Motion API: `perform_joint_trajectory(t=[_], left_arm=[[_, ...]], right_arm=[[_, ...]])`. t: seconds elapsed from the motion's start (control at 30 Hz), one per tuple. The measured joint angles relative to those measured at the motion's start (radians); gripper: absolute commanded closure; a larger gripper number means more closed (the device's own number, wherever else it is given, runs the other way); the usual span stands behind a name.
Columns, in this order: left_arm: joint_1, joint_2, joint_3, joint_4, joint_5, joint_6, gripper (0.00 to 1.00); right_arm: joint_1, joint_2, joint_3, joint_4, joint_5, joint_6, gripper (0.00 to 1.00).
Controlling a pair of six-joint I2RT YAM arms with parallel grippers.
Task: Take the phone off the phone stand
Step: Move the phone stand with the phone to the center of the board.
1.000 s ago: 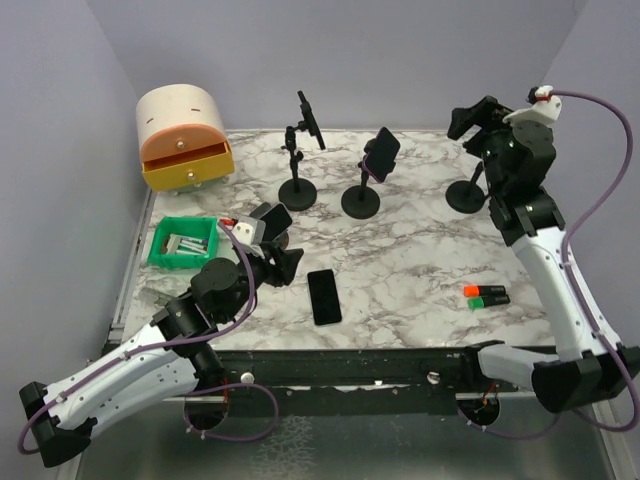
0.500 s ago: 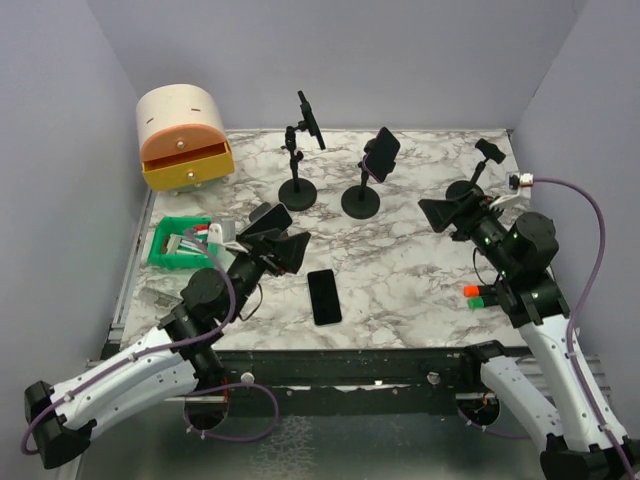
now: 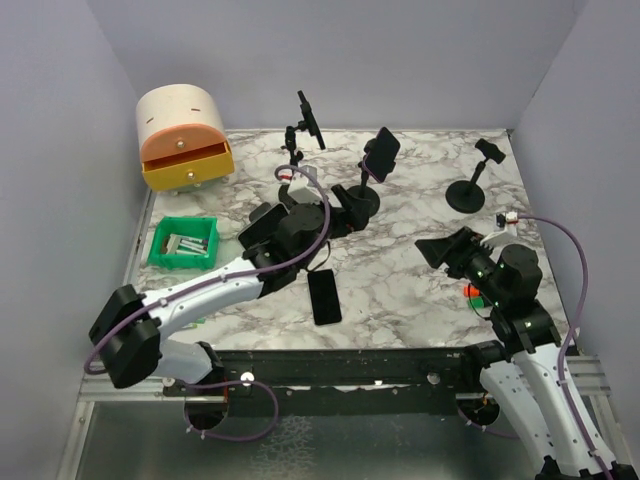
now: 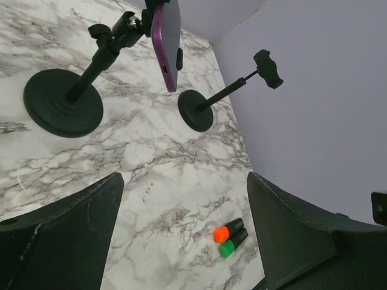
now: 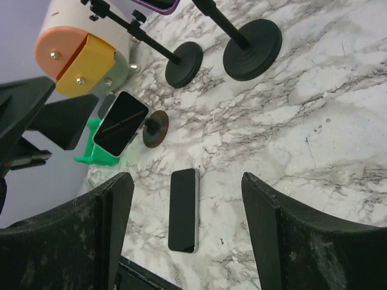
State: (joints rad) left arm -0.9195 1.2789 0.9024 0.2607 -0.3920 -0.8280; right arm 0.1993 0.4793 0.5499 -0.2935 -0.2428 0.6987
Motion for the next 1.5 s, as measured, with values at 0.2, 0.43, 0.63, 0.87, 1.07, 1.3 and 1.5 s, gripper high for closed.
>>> perform_joint_trajectory(t=[0.2,0.43,0.63,0.87,1.07,1.3,1.5], left_arm=[[0.043,0.179,0.129,0.047,0.042,-0.079,0.34],[0.106,0.304,0.171,0.146,0.096,-0.119,0.38],[0.135,0.406,0.243,0.179,0.142,-0.119,0.38],[0.147,0.479,0.317,0.209,0.168,-0.108,0.42],[0.148,0.512,0.341,0.225,0.172,-0.106,0.49],[0.156,0.540,0.360,0.223,0.177,-0.106,0.56],[0.165,0.560,0.395,0.225,0.184,-0.103,0.65]], right_arm=[[0.010,-0.015,-0.002,-0.010,0.004,0.009,0.24],[0.044,-0.013,0.050,-0.037,0.045,-0.010,0.24],[0.069,-0.013,0.095,-0.050,0.071,-0.042,0.23],[0.097,-0.013,0.129,-0.067,0.119,-0.093,0.23],[0.113,-0.011,0.148,-0.085,0.147,-0.126,0.23],[0.121,-0.012,0.152,-0.109,0.180,-0.152,0.23],[0.122,-0.016,0.152,-0.113,0.194,-0.164,0.23]])
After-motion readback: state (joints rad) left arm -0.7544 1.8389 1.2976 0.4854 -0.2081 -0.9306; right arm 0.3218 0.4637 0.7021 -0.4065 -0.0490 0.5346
